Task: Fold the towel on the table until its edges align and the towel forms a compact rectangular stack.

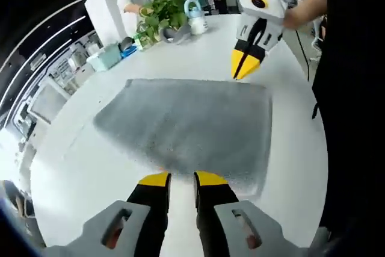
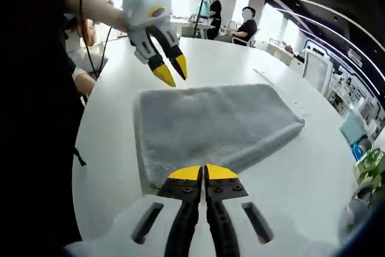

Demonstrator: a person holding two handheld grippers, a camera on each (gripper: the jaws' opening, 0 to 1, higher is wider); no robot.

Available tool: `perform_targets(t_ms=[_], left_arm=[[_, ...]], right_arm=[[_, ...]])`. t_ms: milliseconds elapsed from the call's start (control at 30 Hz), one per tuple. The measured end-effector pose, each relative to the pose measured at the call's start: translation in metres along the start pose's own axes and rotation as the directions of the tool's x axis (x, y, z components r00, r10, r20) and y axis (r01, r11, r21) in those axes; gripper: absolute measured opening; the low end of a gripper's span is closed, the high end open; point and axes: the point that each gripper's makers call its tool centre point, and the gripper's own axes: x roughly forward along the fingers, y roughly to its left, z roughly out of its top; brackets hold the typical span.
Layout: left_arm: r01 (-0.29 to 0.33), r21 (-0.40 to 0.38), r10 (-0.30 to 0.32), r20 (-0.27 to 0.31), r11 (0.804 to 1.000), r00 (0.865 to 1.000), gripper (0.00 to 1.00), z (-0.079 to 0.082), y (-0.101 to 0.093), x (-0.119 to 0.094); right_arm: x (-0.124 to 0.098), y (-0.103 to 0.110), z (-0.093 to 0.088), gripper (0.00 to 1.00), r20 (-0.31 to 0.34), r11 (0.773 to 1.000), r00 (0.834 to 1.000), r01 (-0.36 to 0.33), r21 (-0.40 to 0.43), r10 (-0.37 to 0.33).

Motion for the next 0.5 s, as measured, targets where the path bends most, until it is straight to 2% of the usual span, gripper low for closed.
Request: perform_targets(t_ms=[33,67,100,167,200,300,333,400,433,467,500], left_arm=[[0.014,0.065,-0.014,-0.003,0.998,1.000,0.16,0.000,-0.006,-0.004],[0.019,0.084,-0.019,-0.003,0.996,1.000,0.16,0.000,-0.008,-0.006],[0.030,0.144,-0.029,-0.006,0.989,1.000,0.16,-0.001,-0.013,-0.009],[0.042,0.226,-0.042,-0.005,0.973,0.999,0.17,-0.003,-0.019,-0.014],[0.056,0.268,-0.056,-0.008,0.962,0.998,0.17,-0.005,-0.023,-0.016],[0.080,0.361,-0.074,-0.029,0.929,0.997,0.19,-0.013,-0.029,-0.018],[0.100,0.398,-0.095,-0.033,0.912,0.995,0.21,-0.017,-0.033,-0.018],[0.153,0.447,-0.143,-0.056,0.881,0.988,0.26,-0.025,-0.042,-0.016],[0.184,0.443,-0.171,-0.069,0.878,0.983,0.29,-0.027,-0.047,-0.016],[0.200,0.467,-0.191,-0.068,0.861,0.979,0.32,-0.028,-0.051,-0.016],[0.199,0.500,-0.194,-0.063,0.843,0.979,0.33,-0.026,-0.053,-0.016]], right_arm=[[-0.005,0.003,-0.003,0.02,-0.011,0.999,1.000,-0.006,-0.046,0.006],[-0.007,0.005,-0.005,0.02,-0.020,0.995,1.000,-0.010,-0.098,0.008],[-0.010,0.007,-0.008,0.03,-0.031,0.989,0.999,-0.013,-0.148,0.008],[-0.013,0.010,-0.015,0.05,-0.065,0.967,0.998,-0.022,-0.252,0.006],[-0.014,0.012,-0.020,0.08,-0.083,0.942,0.997,-0.031,-0.335,0.003],[-0.014,0.018,-0.030,0.17,-0.128,0.878,0.992,-0.077,-0.472,0.018],[-0.013,0.019,-0.032,0.19,-0.134,0.840,0.991,-0.079,-0.536,0.008],[-0.009,0.024,-0.034,0.24,-0.136,0.793,0.990,-0.101,-0.601,0.023],[-0.008,0.026,-0.034,0.28,-0.133,0.780,0.991,-0.104,-0.617,0.027],[-0.006,0.030,-0.034,0.31,-0.130,0.755,0.991,-0.113,-0.646,0.038],[-0.006,0.027,-0.031,0.31,-0.111,0.744,0.994,-0.087,-0.662,0.017]])
